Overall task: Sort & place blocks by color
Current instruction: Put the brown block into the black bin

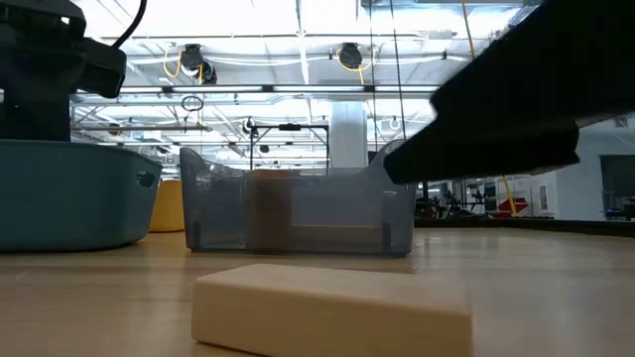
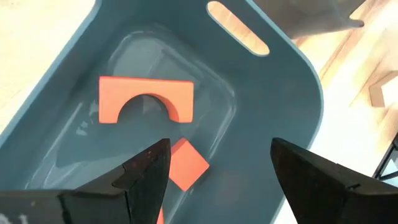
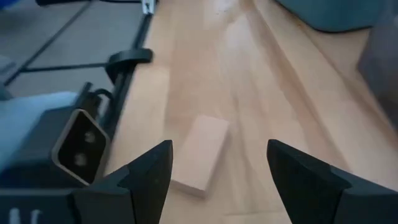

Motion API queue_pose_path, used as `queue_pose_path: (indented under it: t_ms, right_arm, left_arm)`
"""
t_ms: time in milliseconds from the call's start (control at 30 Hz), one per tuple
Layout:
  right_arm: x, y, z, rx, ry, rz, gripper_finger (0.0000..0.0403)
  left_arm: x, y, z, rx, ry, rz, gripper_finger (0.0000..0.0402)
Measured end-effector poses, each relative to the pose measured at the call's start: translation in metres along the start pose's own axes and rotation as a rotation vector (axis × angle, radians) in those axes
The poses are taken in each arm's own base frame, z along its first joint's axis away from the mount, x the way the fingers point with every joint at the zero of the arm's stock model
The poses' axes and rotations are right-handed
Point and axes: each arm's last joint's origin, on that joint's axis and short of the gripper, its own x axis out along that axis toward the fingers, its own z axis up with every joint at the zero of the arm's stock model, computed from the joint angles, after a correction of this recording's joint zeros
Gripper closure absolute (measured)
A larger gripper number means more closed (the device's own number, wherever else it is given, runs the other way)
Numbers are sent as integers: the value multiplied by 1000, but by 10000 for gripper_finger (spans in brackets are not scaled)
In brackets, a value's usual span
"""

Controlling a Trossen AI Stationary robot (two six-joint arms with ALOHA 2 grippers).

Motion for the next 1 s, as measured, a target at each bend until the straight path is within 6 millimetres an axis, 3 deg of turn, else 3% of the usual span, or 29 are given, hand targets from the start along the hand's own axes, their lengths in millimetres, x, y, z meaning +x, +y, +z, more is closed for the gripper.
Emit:
queue_pose_path:
  t_ms: [267,667,1000]
  right_arm:
    - [3,10,-10,-41,-2,52,152]
    - [30,23,-25,-251,-7,19,152]
    - [35,18,-22,-134,-42,-16,151]
  left_arm:
    - [0,-2,-4,-6,9,-10,128]
    - [-1,-10,-10,6,14,-70,128]
    - [-1,-11,-10,5,11,-80,128]
